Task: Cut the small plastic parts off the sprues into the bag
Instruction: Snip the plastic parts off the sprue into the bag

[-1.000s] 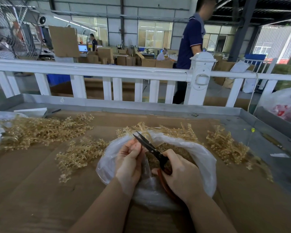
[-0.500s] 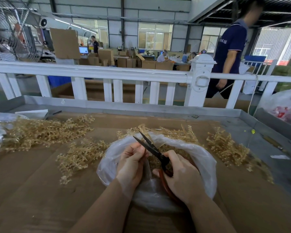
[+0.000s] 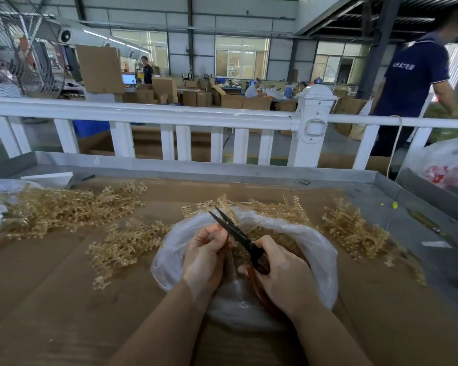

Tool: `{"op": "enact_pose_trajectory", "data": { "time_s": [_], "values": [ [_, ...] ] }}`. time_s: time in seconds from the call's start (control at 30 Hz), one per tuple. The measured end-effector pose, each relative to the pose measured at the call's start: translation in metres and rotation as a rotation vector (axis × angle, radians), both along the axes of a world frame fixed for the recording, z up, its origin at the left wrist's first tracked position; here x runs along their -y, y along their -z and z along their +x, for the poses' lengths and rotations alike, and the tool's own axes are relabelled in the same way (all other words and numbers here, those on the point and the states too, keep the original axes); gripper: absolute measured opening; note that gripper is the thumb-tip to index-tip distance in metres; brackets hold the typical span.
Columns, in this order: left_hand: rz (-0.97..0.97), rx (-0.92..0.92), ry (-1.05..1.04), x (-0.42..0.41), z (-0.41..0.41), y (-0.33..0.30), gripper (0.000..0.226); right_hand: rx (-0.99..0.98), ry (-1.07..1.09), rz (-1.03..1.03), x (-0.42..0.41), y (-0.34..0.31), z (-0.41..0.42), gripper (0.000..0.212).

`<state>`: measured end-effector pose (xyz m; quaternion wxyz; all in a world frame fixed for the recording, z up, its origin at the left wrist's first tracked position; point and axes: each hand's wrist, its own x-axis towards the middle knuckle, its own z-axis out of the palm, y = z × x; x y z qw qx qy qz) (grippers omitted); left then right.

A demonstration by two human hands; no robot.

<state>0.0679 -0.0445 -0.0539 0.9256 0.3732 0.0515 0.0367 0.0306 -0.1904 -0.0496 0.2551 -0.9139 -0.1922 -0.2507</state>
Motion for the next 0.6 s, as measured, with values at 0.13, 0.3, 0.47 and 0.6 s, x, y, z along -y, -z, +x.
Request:
{"op": "enact_pose_trajectory", "data": {
  "time_s": [0.13, 0.3, 0.47, 0.6],
  "values": [
    [0.024, -0.012, -0.001, 0.0007, -0.0001, 0.0001, 0.017, 0.020, 0.006, -0.019, -0.0005, -0.0005, 0.0009, 0.045],
    [0.009, 0.016, 0.032, -0.0005, -0.0020, 0.0000, 0.035, -0.005, -0.009, -0.035, -0.0008, 0.0001, 0.0010, 0.044],
    [0.027, 0.002, 0.068, -0.0011, -0.0010, 0.0006, 0.041, 0.025, 0.021, 0.047, 0.0004, 0.0016, -0.0006, 0.041],
    [0.040, 0.022, 0.096, -0.0030, -0.0013, -0.0027, 0.042, 0.002, 0.059, 0.051, 0.0020, 0.0027, 0.0017, 0.041]
  ]
}}
